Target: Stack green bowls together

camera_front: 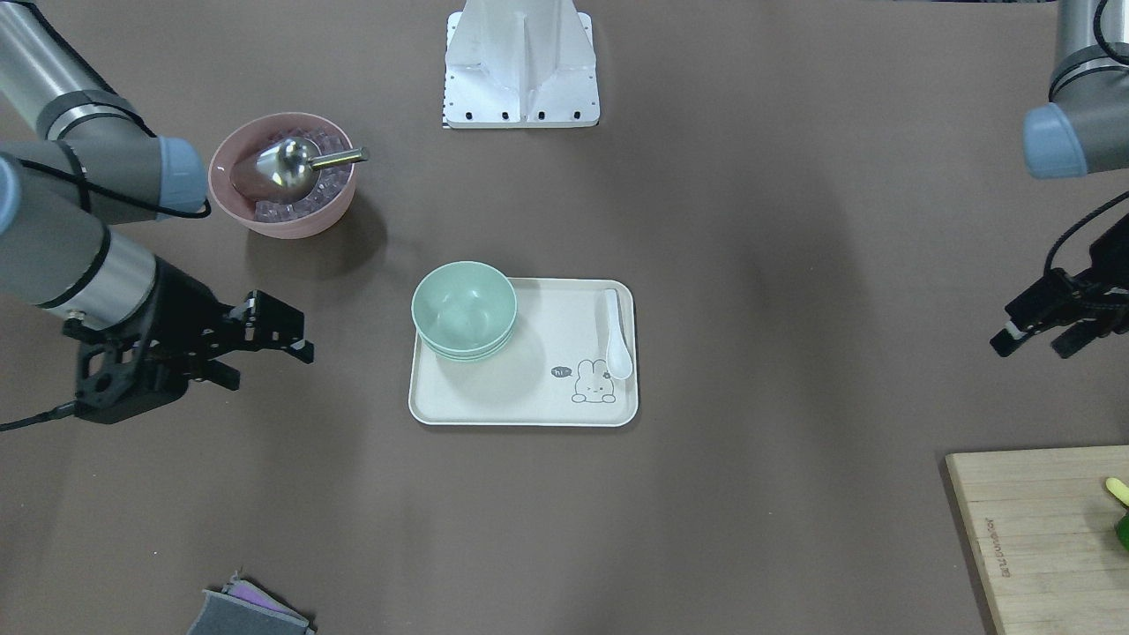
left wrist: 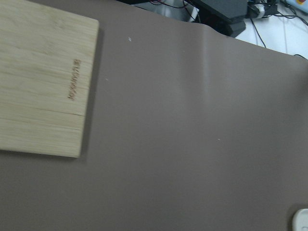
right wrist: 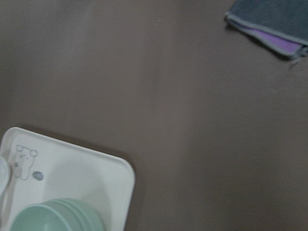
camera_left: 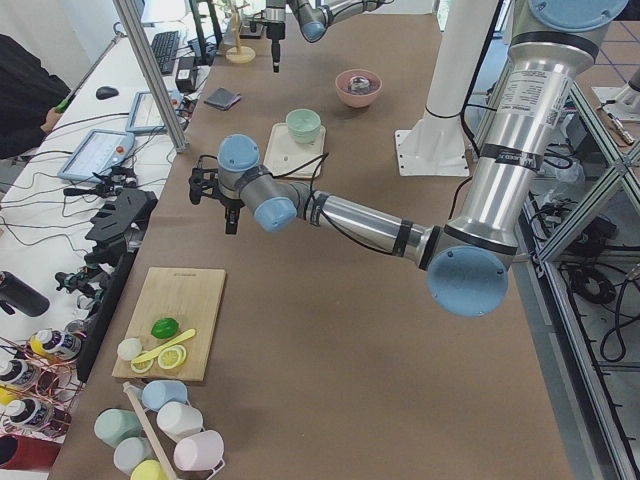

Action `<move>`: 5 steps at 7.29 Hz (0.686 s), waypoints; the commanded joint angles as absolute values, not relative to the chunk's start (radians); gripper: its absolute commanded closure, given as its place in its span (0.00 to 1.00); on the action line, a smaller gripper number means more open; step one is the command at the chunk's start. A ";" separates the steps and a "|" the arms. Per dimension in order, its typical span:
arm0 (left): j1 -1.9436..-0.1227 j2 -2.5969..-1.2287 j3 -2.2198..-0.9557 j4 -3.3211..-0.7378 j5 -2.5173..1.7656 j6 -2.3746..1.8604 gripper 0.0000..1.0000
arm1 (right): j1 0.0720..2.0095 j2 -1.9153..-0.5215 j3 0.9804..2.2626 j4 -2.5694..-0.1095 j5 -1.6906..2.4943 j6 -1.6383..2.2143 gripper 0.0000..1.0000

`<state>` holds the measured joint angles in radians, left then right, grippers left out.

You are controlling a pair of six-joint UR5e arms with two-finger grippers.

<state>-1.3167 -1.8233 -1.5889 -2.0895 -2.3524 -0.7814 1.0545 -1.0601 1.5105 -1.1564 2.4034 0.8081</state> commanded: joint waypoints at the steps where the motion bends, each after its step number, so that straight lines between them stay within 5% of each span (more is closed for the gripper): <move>1: -1.425 -1.796 -1.589 -1.950 -2.323 -0.509 0.02 | 1.170 -1.110 1.506 -1.346 2.381 0.613 0.00; 5: -1.479 -1.638 -1.632 -1.962 -2.303 -0.486 0.02 | 1.316 -1.352 1.500 -1.441 2.267 0.233 0.00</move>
<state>-1.4749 -1.6599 -1.6359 -1.9625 -2.3069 -0.4868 1.2794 -1.2651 1.5017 -1.4359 2.2922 0.2835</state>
